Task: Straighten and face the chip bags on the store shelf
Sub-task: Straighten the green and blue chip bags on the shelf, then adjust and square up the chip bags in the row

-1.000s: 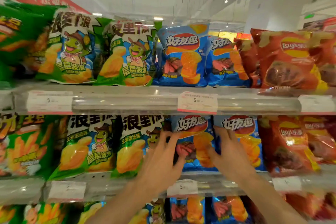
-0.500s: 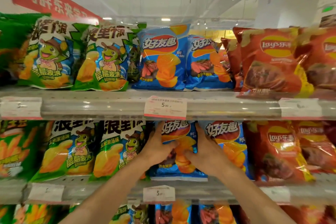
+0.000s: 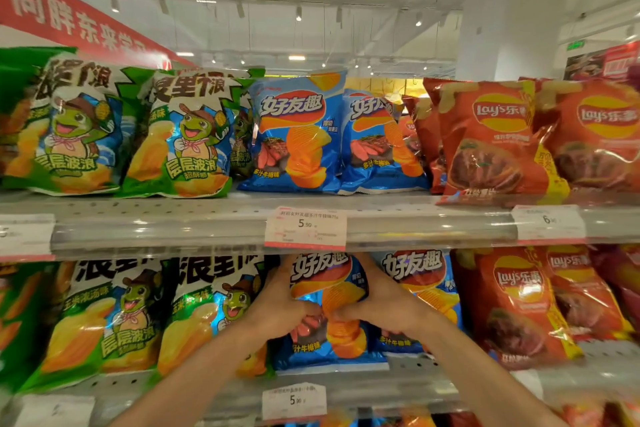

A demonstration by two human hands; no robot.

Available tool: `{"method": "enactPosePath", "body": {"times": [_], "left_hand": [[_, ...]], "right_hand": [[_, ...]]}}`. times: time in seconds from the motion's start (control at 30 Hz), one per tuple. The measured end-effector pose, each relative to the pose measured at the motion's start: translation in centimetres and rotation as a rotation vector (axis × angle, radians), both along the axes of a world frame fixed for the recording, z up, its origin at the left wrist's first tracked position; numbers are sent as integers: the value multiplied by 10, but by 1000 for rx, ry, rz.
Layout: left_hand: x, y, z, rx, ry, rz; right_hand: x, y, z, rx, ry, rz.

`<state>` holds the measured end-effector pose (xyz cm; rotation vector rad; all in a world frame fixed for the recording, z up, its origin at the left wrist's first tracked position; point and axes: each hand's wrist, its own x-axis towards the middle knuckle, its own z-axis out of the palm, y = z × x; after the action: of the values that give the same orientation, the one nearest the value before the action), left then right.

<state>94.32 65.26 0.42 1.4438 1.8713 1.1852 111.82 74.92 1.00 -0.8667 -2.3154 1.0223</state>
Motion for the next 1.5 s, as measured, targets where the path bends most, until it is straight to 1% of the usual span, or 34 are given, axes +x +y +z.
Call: {"method": "enactPosePath", "body": {"times": [0.1, 0.23, 0.33, 0.43, 0.63, 0.83, 0.9, 0.97, 1.03, 1.13, 1.2, 1.27, 1.37, 1.43, 1.5], "left_hand": [[-1, 0, 2, 17, 2, -15], [-5, -1, 0, 45, -17, -67], [-10, -1, -4, 53, -11, -102], [-14, 2, -6, 54, -10, -81], [-15, 4, -6, 62, 2, -44], [-20, 4, -3, 118, -100, 7], [-19, 1, 0, 122, -112, -17], [-19, -1, -2, 104, -40, -64], [-18, -3, -7, 96, 73, -99], [-20, -6, -7, 72, 199, -107], [-21, -9, -4, 42, 245, -113], [-22, -10, 0, 17, 280, -129], [-17, -11, 2, -29, 325, -136], [-13, -14, 2, 8, 348, -112], [-10, -20, 0, 143, 433, -62]], "right_hand": [[6, -1, 0, -4, 23, 26], [11, 1, -5, 55, 21, 12], [10, 3, -8, 11, -7, 26], [9, 4, -5, -29, -28, 55], [16, -4, -2, 10, 36, 60], [18, -6, -10, 74, 129, 72], [18, -7, -12, 86, 135, 83], [18, -8, -12, 58, 136, 78], [17, -5, -9, 55, 118, 74], [15, -5, 0, 108, -2, 89], [14, -6, 4, 146, -57, 97], [11, -6, 4, 174, -65, 98], [8, -4, 1, 149, -84, 61], [5, -4, 0, 182, -89, 32], [3, -8, -3, 231, -75, 1]]}}
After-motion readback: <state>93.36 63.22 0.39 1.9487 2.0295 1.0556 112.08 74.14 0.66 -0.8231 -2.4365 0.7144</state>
